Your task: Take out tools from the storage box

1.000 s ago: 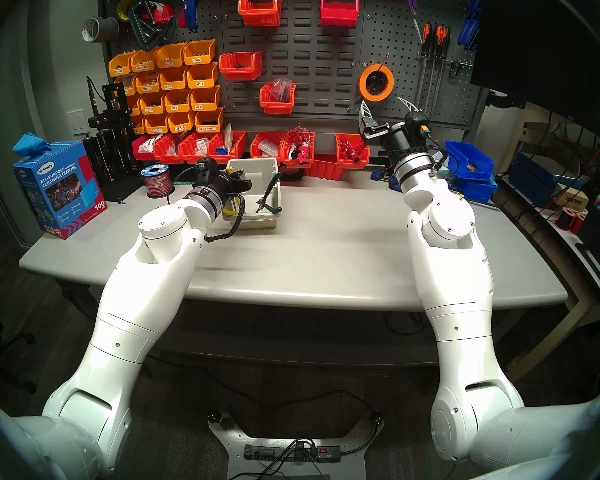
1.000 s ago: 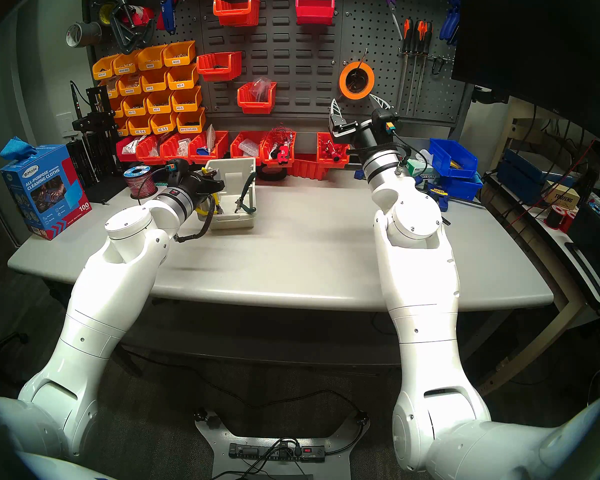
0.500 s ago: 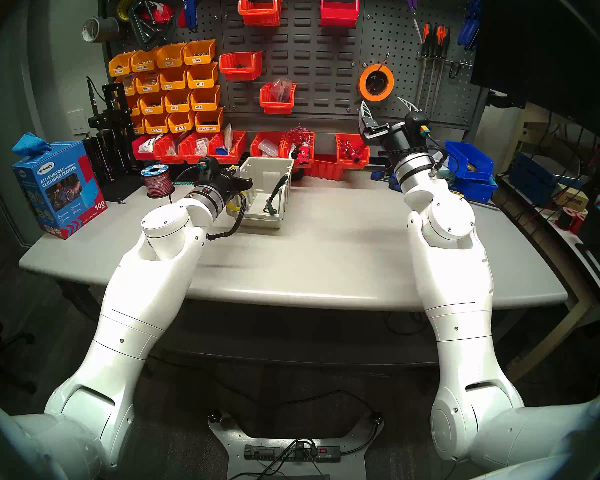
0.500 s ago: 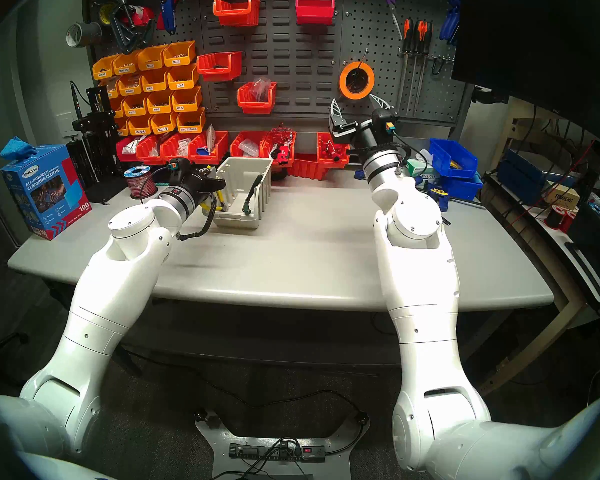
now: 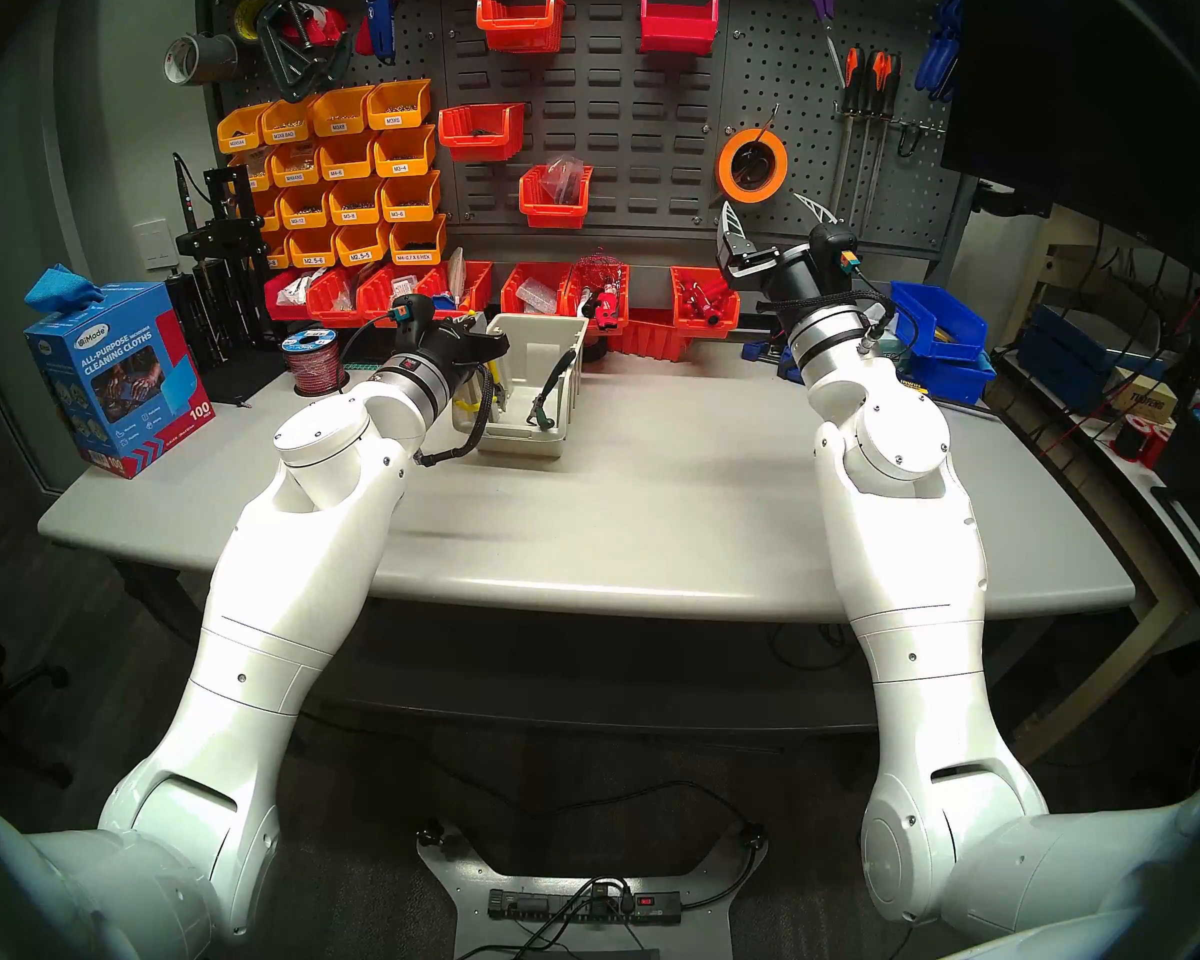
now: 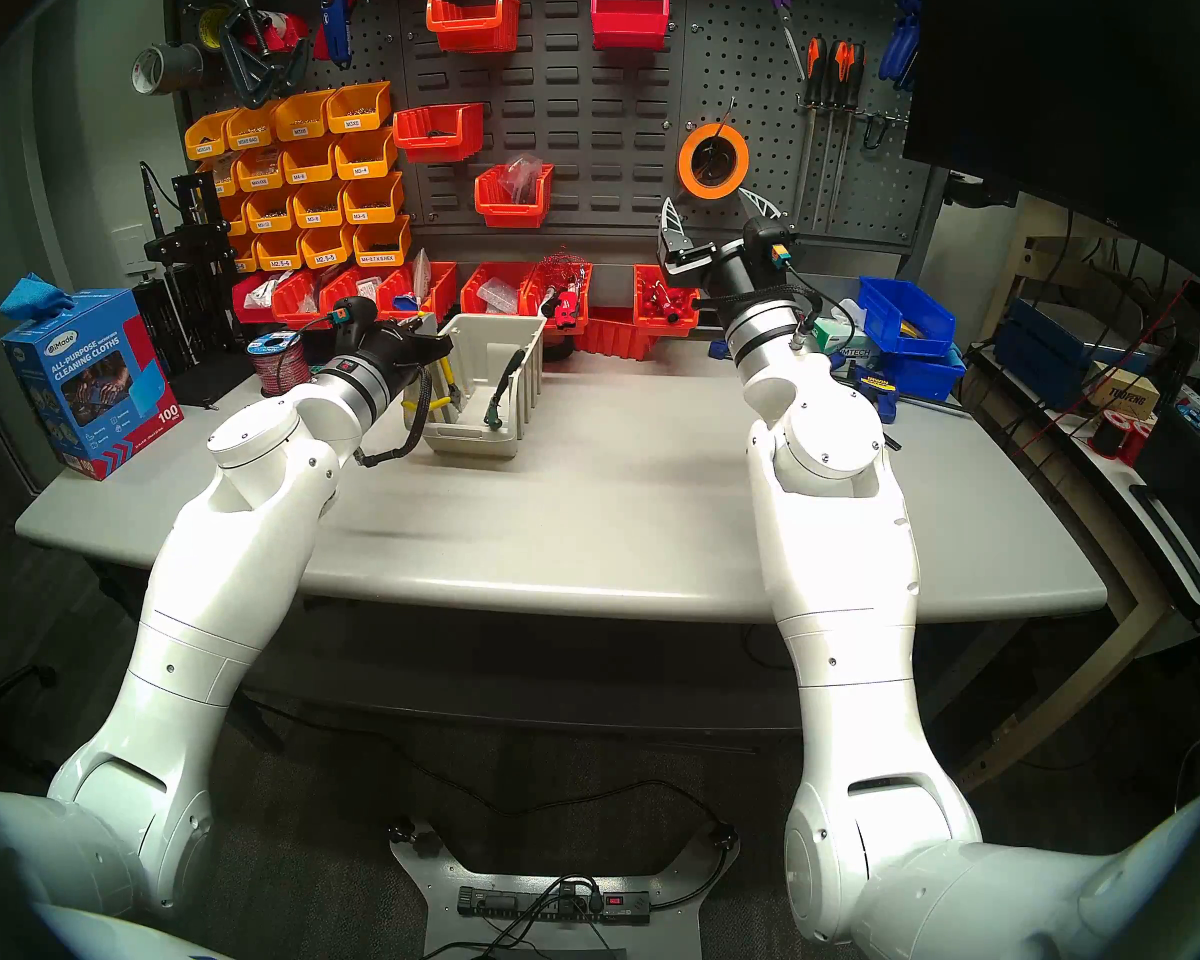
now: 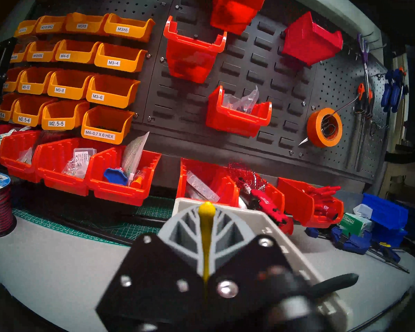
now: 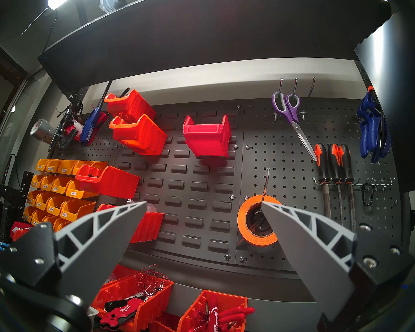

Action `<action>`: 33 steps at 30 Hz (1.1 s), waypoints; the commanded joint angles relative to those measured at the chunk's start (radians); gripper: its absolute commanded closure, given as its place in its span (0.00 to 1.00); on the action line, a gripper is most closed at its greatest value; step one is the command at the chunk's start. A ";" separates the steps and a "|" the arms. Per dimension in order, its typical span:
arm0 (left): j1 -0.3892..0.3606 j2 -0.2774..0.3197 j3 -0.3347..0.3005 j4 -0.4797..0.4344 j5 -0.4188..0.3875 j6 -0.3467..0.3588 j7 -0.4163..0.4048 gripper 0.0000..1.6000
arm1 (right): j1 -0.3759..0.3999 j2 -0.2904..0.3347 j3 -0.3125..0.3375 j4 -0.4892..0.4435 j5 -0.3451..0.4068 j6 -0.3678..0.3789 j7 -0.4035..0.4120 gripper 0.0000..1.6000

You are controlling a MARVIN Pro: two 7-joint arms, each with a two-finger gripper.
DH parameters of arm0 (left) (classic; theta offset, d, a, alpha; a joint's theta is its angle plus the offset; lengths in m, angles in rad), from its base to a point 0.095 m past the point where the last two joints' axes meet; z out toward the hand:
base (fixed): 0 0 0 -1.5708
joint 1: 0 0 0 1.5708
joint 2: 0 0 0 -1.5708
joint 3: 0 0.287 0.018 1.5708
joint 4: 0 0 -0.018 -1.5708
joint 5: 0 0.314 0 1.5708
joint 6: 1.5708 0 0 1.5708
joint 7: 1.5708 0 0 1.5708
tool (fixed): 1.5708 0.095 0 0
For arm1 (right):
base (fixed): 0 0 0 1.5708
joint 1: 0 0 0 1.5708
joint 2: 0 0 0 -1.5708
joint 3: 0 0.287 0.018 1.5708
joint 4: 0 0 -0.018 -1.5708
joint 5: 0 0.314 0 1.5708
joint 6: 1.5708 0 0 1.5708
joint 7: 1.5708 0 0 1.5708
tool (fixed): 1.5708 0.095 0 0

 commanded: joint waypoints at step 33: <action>-0.055 0.005 -0.254 0.032 -0.112 0.114 0.196 1.00 | 0.007 0.000 -0.001 -0.012 0.000 -0.001 0.001 0.00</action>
